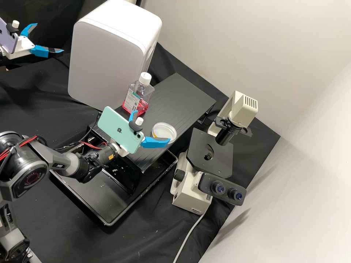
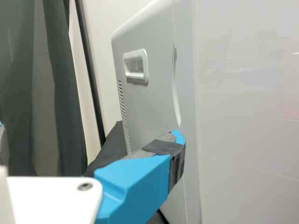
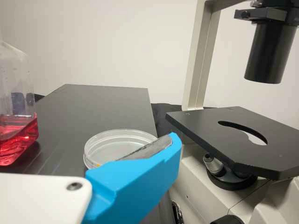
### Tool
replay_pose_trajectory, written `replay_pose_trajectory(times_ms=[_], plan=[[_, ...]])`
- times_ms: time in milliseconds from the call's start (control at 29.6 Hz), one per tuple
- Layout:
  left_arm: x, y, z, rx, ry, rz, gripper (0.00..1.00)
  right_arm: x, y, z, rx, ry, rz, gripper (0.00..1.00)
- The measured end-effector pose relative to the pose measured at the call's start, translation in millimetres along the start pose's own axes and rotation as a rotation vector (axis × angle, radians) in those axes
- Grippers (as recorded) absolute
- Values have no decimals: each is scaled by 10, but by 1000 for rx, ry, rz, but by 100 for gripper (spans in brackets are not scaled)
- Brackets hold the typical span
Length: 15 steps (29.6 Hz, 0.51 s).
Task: Remove the lid from the petri dish
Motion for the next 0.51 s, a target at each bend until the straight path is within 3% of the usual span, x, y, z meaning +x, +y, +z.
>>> replay_pose_trajectory(times_ms=[507], plan=[[0, 0, 1, -5, -2, 0, 100, 0, 0, 0, 0, 0, 0, 100]])
